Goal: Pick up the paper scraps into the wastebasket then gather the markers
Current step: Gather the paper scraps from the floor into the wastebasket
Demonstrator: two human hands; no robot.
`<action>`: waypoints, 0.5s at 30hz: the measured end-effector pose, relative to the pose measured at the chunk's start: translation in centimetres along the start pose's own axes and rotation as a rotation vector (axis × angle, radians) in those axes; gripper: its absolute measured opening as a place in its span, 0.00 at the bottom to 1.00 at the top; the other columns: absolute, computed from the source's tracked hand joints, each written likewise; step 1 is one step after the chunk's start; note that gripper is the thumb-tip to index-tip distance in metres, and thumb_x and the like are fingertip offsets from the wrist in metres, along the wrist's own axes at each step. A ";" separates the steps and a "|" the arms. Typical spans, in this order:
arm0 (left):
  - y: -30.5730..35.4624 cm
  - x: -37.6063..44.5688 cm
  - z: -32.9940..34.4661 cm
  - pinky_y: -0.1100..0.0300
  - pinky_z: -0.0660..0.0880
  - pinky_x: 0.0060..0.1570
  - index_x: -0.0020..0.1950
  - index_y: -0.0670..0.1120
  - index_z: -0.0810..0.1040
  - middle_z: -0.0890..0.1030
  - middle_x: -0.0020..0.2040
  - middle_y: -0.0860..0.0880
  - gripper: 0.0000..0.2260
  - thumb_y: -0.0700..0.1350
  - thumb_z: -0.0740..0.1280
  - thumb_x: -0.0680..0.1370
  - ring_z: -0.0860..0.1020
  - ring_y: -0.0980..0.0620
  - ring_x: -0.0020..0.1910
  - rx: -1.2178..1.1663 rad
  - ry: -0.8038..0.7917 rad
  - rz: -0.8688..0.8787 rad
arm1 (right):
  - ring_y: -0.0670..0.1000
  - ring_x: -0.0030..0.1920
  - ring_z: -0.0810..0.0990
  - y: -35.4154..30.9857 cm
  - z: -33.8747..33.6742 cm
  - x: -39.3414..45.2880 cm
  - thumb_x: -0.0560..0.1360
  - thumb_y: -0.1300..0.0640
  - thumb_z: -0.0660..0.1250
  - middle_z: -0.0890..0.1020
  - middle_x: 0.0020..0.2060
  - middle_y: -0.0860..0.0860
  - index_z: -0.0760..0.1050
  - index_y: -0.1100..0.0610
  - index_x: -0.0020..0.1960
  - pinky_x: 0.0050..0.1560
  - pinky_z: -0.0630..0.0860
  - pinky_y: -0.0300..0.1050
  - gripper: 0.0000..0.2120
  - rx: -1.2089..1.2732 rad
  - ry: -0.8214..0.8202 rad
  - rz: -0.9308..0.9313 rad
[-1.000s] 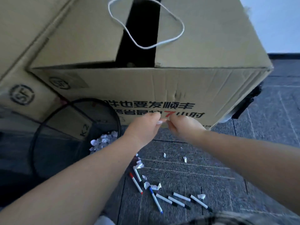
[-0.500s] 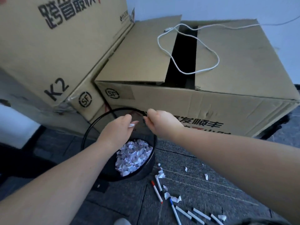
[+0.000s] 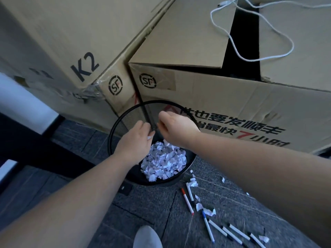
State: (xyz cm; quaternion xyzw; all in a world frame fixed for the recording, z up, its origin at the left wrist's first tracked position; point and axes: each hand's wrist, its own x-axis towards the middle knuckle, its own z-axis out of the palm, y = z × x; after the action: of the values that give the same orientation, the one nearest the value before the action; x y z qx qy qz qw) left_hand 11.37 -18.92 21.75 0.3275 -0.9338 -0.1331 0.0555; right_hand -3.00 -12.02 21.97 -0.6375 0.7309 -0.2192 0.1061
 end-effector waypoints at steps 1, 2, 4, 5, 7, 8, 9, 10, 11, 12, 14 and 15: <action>-0.3 -0.2 0.2 0.50 0.70 0.40 0.49 0.41 0.70 0.70 0.49 0.45 0.12 0.49 0.57 0.79 0.74 0.41 0.45 0.033 -0.022 0.003 | 0.58 0.40 0.74 0.0 0.3 0.0 0.79 0.52 0.56 0.75 0.41 0.53 0.67 0.59 0.46 0.39 0.70 0.50 0.10 -0.014 0.009 -0.017; -0.6 -0.3 0.4 0.48 0.72 0.44 0.54 0.42 0.70 0.71 0.54 0.45 0.14 0.52 0.57 0.79 0.74 0.42 0.51 0.083 -0.047 -0.008 | 0.57 0.45 0.75 0.1 0.5 0.0 0.79 0.51 0.55 0.77 0.44 0.52 0.70 0.58 0.49 0.46 0.71 0.50 0.11 -0.046 0.005 -0.028; -0.9 -0.5 0.7 0.45 0.67 0.59 0.66 0.46 0.66 0.66 0.69 0.46 0.22 0.58 0.55 0.78 0.67 0.44 0.66 0.181 -0.097 -0.067 | 0.53 0.60 0.72 0.3 0.5 0.0 0.79 0.46 0.53 0.77 0.56 0.49 0.72 0.52 0.57 0.59 0.65 0.52 0.15 -0.110 -0.049 -0.027; -1.0 -0.6 0.7 0.45 0.61 0.66 0.71 0.49 0.60 0.60 0.74 0.48 0.26 0.61 0.53 0.77 0.59 0.47 0.72 0.203 -0.126 -0.096 | 0.51 0.67 0.67 0.5 0.5 0.0 0.79 0.44 0.51 0.73 0.64 0.47 0.70 0.49 0.62 0.65 0.61 0.53 0.17 -0.131 -0.089 -0.026; -1.0 -0.7 0.7 0.45 0.48 0.72 0.75 0.52 0.50 0.48 0.77 0.51 0.31 0.65 0.49 0.76 0.47 0.52 0.75 0.231 -0.181 -0.123 | 0.48 0.74 0.55 1.0 0.1 -0.1 0.79 0.42 0.49 0.62 0.73 0.45 0.62 0.45 0.70 0.72 0.51 0.53 0.21 -0.162 -0.145 -0.042; -1.0 -0.8 0.7 0.44 0.44 0.72 0.75 0.53 0.46 0.45 0.77 0.53 0.32 0.66 0.47 0.76 0.43 0.53 0.75 0.240 -0.201 -0.125 | 0.47 0.75 0.51 1.2 0.0 -0.2 0.79 0.41 0.48 0.58 0.74 0.45 0.59 0.45 0.72 0.74 0.47 0.53 0.23 -0.176 -0.161 -0.054; -0.8 -0.8 0.6 0.44 0.41 0.72 0.75 0.54 0.44 0.42 0.77 0.53 0.32 0.67 0.46 0.75 0.41 0.54 0.75 0.245 -0.213 -0.123 | 0.47 0.75 0.48 1.4 -0.2 -0.4 0.79 0.40 0.47 0.56 0.75 0.46 0.57 0.45 0.73 0.74 0.44 0.53 0.24 -0.186 -0.172 -0.065; -0.7 -0.9 0.4 0.44 0.40 0.72 0.75 0.54 0.43 0.41 0.77 0.54 0.32 0.67 0.46 0.75 0.40 0.54 0.75 0.246 -0.219 -0.120 | 0.47 0.76 0.47 1.6 -0.4 -0.5 0.79 0.40 0.46 0.55 0.75 0.46 0.56 0.45 0.74 0.74 0.43 0.53 0.25 -0.190 -0.178 -0.072; -0.6 -0.9 0.3 0.45 0.39 0.72 0.75 0.55 0.43 0.41 0.77 0.54 0.32 0.67 0.45 0.75 0.39 0.54 0.75 0.247 -0.218 -0.116 | 0.47 0.76 0.46 1.7 -0.7 -0.6 0.79 0.40 0.46 0.55 0.76 0.47 0.55 0.46 0.74 0.75 0.43 0.52 0.26 -0.192 -0.179 -0.078; -0.5 -0.9 0.1 0.45 0.39 0.72 0.75 0.54 0.43 0.41 0.77 0.54 0.32 0.67 0.45 0.75 0.39 0.54 0.75 0.250 -0.212 -0.111 | 0.47 0.76 0.46 1.8 -0.9 -0.8 0.79 0.39 0.46 0.55 0.76 0.47 0.55 0.46 0.74 0.75 0.43 0.51 0.26 -0.196 -0.177 -0.084; -0.2 -0.8 -0.2 0.45 0.39 0.73 0.75 0.54 0.43 0.41 0.77 0.53 0.32 0.67 0.45 0.76 0.39 0.54 0.75 0.257 -0.197 -0.095 | 0.47 0.76 0.46 2.0 -1.5 -0.9 0.79 0.39 0.47 0.55 0.76 0.48 0.55 0.47 0.75 0.75 0.43 0.50 0.27 -0.211 -0.173 -0.096; 0.0 -0.7 -0.4 0.46 0.39 0.73 0.75 0.54 0.43 0.41 0.77 0.53 0.32 0.67 0.44 0.76 0.39 0.54 0.75 0.260 -0.193 -0.087 | 0.47 0.76 0.46 2.1 -1.8 -1.0 0.79 0.39 0.47 0.55 0.76 0.48 0.54 0.47 0.75 0.75 0.43 0.50 0.27 -0.217 -0.171 -0.104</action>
State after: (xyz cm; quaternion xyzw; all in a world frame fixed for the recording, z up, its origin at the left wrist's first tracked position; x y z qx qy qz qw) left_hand 11.99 -18.52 22.13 0.3575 -0.9292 -0.0442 -0.0831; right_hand -5.47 -10.48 22.45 -0.6985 0.7047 -0.0887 0.0869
